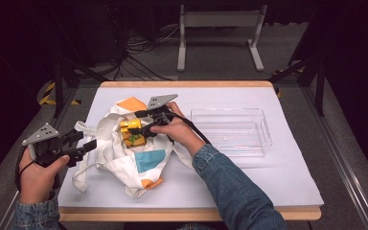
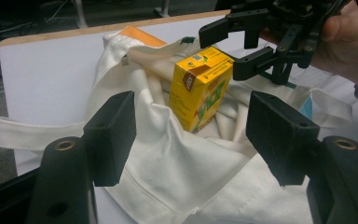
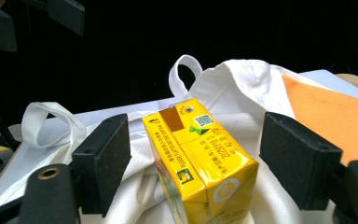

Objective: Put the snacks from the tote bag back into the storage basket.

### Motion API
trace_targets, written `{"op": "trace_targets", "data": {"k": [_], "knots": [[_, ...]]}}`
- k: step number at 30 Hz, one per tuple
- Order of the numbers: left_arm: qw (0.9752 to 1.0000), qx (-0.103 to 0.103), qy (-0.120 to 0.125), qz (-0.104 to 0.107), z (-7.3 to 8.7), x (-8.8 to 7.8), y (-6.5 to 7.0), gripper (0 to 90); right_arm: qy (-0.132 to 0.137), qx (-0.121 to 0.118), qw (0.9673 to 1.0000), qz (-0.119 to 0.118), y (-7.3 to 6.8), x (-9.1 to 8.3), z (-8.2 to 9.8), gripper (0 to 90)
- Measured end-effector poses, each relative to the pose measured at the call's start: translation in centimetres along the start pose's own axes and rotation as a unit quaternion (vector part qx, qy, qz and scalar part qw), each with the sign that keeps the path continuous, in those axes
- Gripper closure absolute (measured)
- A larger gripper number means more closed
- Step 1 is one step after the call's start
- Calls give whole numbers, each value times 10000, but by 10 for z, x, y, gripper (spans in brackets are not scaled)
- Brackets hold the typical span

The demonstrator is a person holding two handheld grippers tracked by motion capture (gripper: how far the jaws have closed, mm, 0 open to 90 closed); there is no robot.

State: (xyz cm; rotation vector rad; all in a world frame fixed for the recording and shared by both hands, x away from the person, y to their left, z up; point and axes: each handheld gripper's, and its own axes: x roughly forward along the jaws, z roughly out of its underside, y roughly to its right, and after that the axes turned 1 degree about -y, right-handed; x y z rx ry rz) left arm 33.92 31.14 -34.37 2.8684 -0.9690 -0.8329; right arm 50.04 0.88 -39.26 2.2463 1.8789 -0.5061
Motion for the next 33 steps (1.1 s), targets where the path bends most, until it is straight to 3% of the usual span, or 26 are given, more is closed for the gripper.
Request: {"op": "trace_targets", "data": {"k": [26,33], "knots": [[10000,36,-52,70,-2,6,1,344,-217,-210,9995,3,0,26,16,206],[9999,46,-85,92,-1,7,1,342,-288,-296,9991,19,-1,27,16,300]]}}
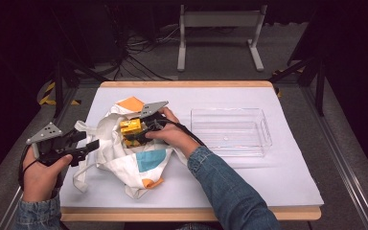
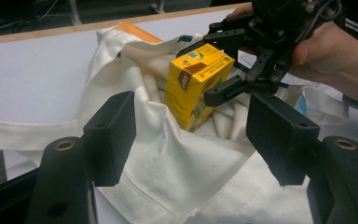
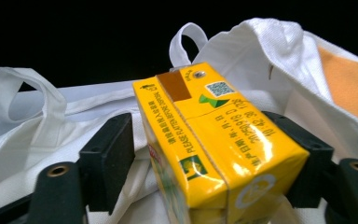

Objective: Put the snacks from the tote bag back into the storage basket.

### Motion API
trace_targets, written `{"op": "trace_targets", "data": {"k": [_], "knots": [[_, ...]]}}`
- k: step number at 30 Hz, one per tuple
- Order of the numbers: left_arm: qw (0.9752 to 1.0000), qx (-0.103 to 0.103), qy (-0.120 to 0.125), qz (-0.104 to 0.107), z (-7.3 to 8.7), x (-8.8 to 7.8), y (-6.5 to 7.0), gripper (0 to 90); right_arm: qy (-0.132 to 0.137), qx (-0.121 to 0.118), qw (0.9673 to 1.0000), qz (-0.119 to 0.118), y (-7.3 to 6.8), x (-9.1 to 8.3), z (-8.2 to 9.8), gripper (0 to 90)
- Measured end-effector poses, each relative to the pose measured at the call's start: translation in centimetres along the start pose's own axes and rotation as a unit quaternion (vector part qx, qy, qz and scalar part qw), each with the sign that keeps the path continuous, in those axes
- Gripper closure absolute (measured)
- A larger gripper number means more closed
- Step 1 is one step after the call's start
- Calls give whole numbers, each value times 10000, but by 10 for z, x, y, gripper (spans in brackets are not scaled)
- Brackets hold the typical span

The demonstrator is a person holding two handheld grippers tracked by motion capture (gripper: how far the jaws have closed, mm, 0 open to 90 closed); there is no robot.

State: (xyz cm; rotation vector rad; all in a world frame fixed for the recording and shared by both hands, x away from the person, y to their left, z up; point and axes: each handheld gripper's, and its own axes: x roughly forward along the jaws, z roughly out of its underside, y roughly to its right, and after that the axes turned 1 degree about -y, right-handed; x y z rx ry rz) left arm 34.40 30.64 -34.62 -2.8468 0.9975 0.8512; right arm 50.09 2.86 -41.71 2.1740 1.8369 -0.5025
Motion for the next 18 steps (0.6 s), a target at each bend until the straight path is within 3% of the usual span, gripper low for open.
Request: {"op": "trace_targets", "data": {"k": [7,14,18], "knots": [[10000,-21,-2,-7,0,0,0,339,-109,-171,9998,16,0,-4,-2,388],[10000,-11,-21,11,0,2,1,337,-184,-314,9992,-160,-1,-9,-5,506],[10000,-17,-17,3,0,1,0,338,-216,-356,9990,-156,-3,-10,-7,510]]}}
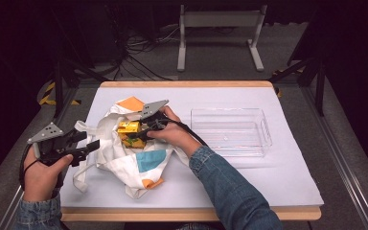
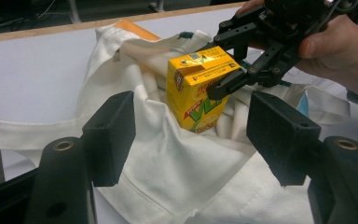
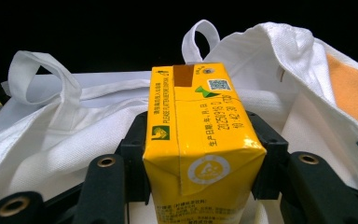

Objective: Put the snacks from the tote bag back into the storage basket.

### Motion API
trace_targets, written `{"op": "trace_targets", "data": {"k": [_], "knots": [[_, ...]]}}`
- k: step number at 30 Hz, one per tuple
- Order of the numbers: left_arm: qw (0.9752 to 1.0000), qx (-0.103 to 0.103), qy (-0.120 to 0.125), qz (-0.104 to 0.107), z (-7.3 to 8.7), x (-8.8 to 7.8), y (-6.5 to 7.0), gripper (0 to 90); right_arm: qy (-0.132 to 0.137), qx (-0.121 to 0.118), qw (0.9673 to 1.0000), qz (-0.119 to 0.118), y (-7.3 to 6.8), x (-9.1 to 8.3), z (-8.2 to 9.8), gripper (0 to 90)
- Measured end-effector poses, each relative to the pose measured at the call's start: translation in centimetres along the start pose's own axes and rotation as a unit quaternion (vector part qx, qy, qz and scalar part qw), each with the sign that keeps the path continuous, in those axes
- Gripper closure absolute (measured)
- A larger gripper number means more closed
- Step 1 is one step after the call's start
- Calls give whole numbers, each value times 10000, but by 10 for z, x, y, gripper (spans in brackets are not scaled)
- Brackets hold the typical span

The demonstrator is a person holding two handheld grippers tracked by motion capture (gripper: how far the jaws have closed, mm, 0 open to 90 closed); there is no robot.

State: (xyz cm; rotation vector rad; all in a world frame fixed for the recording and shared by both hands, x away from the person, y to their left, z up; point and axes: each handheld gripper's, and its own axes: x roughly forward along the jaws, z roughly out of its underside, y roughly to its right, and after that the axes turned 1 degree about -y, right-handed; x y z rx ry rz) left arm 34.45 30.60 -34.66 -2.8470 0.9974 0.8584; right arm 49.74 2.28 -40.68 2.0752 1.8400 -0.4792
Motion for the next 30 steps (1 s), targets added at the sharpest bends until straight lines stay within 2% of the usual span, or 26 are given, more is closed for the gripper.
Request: {"op": "trace_targets", "data": {"k": [14,23,30], "knots": [[10000,-2,14,-12,0,-2,-1,337,188,47,9998,-41,-1,-11,-13,513],[10000,6,2,-15,0,-2,-1,337,396,-37,9992,-12,-3,-30,-30,513],[10000,-31,24,-36,0,-3,-1,336,513,-199,9985,-73,-9,-48,-48,513]]}}
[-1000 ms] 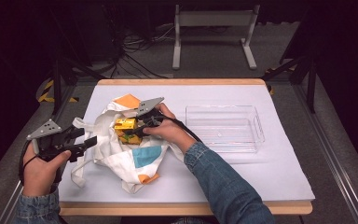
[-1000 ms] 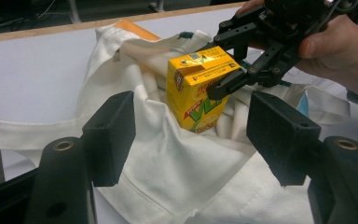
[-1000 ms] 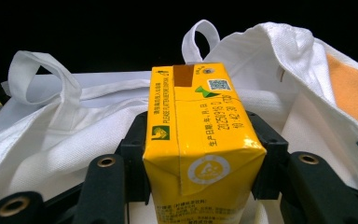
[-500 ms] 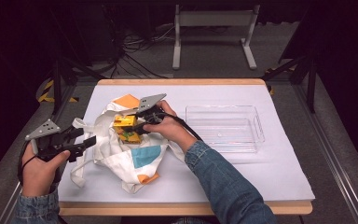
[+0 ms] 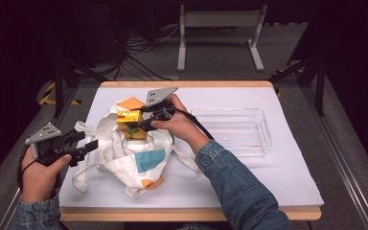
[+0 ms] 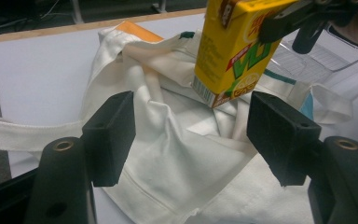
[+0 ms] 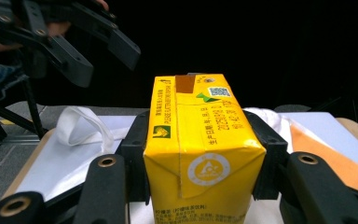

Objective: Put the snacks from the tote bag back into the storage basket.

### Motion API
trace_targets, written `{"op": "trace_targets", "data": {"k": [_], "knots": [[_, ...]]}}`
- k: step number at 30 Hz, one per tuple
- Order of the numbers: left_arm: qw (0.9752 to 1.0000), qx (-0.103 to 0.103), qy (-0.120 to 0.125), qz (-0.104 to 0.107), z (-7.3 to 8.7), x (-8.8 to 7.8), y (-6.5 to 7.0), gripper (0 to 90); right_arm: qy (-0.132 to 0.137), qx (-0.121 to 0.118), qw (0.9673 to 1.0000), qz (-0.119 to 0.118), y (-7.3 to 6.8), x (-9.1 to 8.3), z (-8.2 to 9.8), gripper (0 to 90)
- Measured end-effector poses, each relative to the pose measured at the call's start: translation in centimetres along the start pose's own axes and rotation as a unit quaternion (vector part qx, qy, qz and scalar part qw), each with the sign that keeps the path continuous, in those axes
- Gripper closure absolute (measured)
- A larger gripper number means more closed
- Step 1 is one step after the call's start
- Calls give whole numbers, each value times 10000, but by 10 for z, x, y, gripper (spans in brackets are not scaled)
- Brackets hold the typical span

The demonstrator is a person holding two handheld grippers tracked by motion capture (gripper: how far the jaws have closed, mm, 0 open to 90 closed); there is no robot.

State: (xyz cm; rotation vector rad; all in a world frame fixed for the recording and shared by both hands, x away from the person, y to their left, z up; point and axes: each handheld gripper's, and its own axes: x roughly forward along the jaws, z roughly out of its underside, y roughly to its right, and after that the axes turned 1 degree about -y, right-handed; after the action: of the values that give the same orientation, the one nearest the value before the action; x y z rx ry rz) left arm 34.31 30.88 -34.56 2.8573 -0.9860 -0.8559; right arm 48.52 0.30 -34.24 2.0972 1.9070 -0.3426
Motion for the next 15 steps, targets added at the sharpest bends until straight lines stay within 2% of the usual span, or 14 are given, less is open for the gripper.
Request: {"op": "trace_targets", "data": {"k": [15], "knots": [[10000,31,-16,17,-2,2,0,318,80,-208,9997,-42,-9,-39,-27,513]]}}
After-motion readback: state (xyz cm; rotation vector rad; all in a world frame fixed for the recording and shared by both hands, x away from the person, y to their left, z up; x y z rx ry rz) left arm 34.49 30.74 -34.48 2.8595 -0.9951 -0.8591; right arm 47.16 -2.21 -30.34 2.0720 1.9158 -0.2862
